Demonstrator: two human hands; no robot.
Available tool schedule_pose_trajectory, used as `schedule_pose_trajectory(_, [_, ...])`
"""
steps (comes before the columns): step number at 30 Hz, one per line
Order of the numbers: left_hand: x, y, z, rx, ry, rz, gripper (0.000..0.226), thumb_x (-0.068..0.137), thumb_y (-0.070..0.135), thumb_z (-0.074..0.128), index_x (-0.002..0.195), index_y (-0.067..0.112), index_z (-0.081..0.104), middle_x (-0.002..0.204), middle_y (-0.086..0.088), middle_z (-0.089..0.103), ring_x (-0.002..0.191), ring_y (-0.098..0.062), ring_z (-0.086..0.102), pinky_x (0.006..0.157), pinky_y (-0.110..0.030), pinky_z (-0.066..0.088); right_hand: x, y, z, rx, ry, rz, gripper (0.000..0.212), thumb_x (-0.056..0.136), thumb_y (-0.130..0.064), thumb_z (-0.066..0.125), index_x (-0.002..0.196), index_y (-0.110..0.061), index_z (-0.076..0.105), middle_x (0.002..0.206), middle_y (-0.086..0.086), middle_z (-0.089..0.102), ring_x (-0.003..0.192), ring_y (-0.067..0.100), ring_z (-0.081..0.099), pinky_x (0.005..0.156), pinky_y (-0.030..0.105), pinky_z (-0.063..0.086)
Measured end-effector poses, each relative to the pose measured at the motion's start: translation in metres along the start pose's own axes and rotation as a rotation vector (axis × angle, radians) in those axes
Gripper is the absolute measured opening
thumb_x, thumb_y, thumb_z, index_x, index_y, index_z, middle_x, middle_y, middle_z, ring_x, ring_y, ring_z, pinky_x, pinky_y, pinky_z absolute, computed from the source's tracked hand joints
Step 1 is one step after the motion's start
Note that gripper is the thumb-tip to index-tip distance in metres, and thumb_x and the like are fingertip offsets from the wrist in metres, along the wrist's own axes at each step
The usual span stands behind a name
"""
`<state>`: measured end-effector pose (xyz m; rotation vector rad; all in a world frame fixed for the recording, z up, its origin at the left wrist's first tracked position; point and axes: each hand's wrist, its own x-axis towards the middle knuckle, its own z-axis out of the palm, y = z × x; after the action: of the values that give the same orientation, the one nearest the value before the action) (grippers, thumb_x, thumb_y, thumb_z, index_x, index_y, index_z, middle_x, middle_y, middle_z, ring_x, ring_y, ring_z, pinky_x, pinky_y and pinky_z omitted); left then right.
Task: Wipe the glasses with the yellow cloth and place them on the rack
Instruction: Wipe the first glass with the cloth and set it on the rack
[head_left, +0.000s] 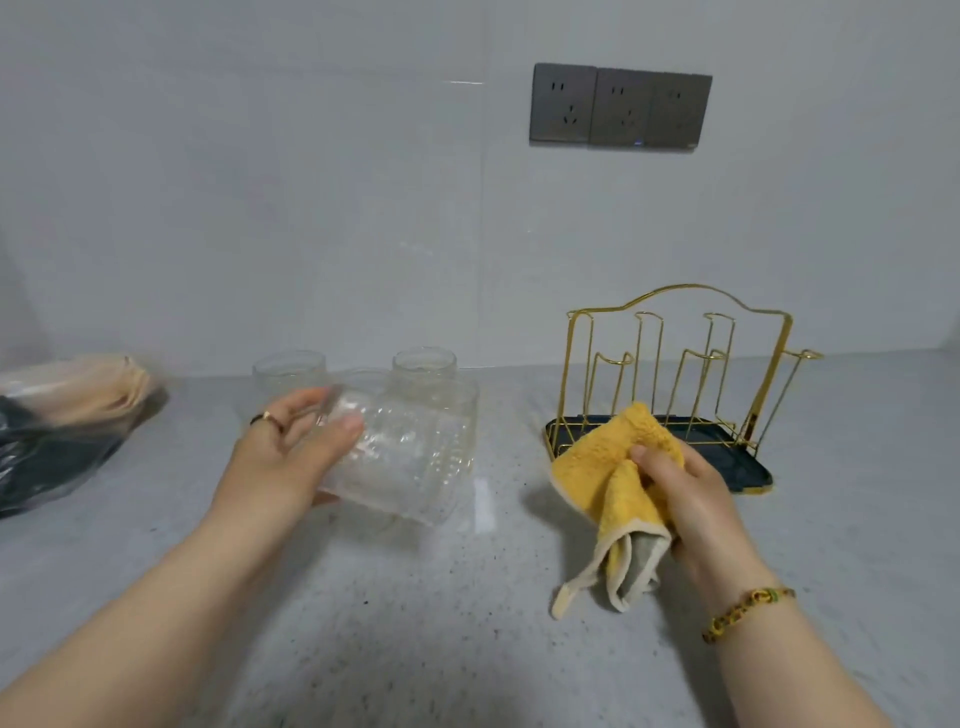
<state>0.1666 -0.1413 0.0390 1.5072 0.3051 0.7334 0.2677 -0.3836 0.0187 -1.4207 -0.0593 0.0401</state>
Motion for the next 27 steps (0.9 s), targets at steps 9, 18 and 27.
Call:
schedule_pose_trajectory(9, [0.081, 0.051, 0.122, 0.168, -0.086, 0.203, 0.054, 0.081, 0.028, 0.067, 0.127, 0.018, 0.040, 0.119, -0.002, 0.047, 0.103, -0.013, 0.051, 0.057, -0.022, 0.051, 0.013, 0.000, -0.018, -0.140, -0.023, -0.046, 0.013, 0.083, -0.006, 0.052, 0.072, -0.013, 0.054, 0.069, 0.006, 0.053, 0.065, 0.020, 0.051, 0.060, 0.030, 0.043])
schedule_pose_trajectory(18, [0.152, 0.064, 0.198, 0.387, -0.143, 0.316, 0.064, 0.074, 0.030, 0.074, 0.124, 0.011, 0.038, 0.110, 0.001, 0.042, 0.099, -0.016, 0.048, 0.085, -0.033, 0.048, 0.022, 0.003, -0.023, -0.076, -0.007, -0.079, 0.011, 0.083, -0.009, 0.055, 0.073, -0.013, 0.058, 0.068, 0.004, 0.055, 0.064, 0.018, 0.053, 0.059, 0.029, 0.044])
schedule_pose_trajectory(27, [0.160, 0.032, 0.230, 0.692, -0.515, 0.257, 0.067, 0.074, 0.029, 0.075, 0.127, 0.013, 0.037, 0.114, -0.003, 0.041, 0.097, -0.020, 0.048, 0.068, -0.029, 0.050, 0.027, 0.004, -0.021, -0.062, -0.080, -0.076, 0.015, 0.081, -0.015, 0.059, 0.069, -0.020, 0.065, 0.065, -0.003, 0.064, 0.067, 0.014, 0.061, 0.065, 0.030, 0.048])
